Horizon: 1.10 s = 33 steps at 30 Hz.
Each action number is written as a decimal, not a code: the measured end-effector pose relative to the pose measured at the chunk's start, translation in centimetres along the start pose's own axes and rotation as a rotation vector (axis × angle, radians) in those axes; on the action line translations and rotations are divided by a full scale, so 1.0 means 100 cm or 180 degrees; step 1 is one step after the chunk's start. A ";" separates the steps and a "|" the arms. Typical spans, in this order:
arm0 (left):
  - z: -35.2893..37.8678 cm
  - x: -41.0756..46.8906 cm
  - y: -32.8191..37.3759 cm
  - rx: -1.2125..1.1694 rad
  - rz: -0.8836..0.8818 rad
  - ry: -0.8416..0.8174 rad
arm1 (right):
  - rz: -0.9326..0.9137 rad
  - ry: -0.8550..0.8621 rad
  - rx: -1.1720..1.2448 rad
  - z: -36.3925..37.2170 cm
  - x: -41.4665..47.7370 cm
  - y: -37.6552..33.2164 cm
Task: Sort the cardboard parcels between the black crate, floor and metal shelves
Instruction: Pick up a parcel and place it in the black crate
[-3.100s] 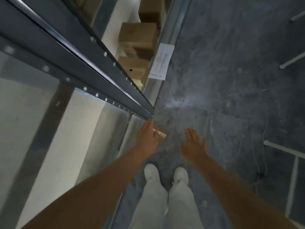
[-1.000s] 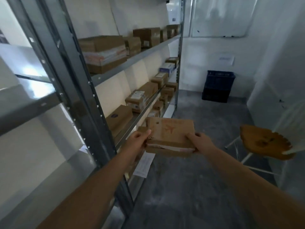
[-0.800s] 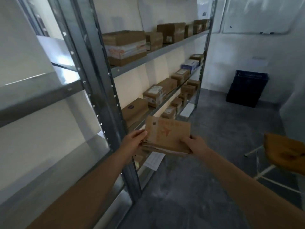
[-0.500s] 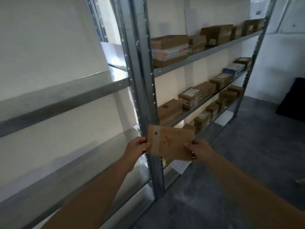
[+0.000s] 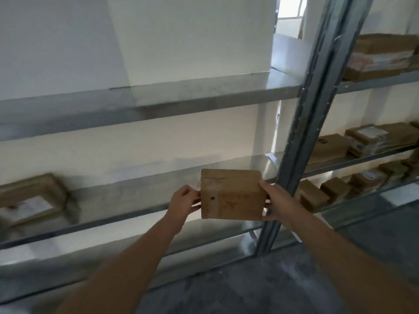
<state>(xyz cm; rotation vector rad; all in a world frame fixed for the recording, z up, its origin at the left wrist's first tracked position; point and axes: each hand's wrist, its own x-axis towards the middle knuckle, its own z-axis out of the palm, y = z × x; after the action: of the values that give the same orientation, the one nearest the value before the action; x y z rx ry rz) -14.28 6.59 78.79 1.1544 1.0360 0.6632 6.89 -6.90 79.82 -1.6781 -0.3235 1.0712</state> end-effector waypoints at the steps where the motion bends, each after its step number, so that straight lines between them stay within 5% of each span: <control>1: -0.021 -0.006 -0.003 -0.0006 0.0029 0.0132 | 0.0023 -0.0145 -0.0084 0.020 -0.005 0.003; 13: -0.260 -0.130 -0.021 -0.0109 0.0544 0.1291 | -0.0219 -0.1138 -0.0544 0.261 -0.085 0.031; 19: -0.364 -0.206 -0.060 -0.0291 0.0263 0.1704 | -0.0221 -0.1631 -0.0875 0.364 -0.147 0.058; 33: -0.488 -0.348 -0.114 -0.1335 0.0312 0.2799 | -0.0515 -0.2644 -0.1835 0.536 -0.248 0.124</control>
<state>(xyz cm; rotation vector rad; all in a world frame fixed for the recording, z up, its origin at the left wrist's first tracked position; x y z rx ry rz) -73.72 -6.83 75.98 0.5237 1.4683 1.4592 -52.23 5.32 79.62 -1.5552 -1.3836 1.6126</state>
